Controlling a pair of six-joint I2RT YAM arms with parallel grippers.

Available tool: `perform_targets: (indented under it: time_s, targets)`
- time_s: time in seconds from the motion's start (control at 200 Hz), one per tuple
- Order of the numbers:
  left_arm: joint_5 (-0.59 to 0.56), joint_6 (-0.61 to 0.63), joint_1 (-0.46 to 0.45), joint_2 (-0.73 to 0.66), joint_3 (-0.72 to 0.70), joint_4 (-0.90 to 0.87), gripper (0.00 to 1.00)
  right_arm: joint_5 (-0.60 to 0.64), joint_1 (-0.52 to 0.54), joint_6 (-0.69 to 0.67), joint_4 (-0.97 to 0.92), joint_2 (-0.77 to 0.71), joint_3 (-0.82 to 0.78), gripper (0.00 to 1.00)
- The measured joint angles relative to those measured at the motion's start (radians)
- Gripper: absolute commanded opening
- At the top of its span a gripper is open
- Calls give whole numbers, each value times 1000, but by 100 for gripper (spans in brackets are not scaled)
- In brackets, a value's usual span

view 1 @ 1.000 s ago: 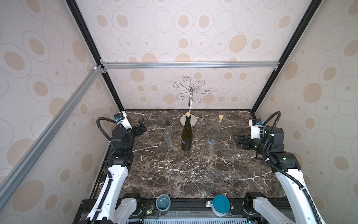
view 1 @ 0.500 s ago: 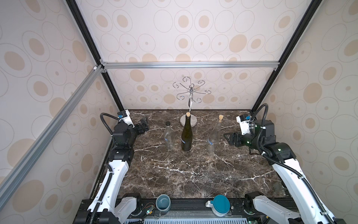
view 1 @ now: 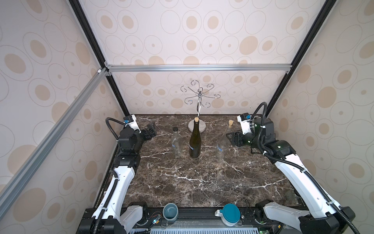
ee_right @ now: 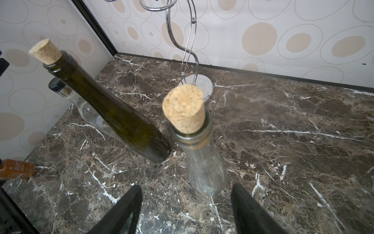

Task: Remove the label from the bottle
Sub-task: Pick up the bottle from the center of the board.

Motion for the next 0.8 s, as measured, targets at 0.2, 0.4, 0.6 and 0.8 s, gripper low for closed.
perform_targets:
  time_s: [0.2,0.4,0.6,0.8]
  targets:
    - [8,0,0,14,3,1,100,14,6,0,19,7,0,71]
    - [14,1,0,25,7,2,100,20,11,0,29,21,5,72]
    - [14,1,0,29,7,3,100,21,11,0,33,38,8,70]
    - [14,0,0,29,7,6,100,19,13,0,42,55,14,69]
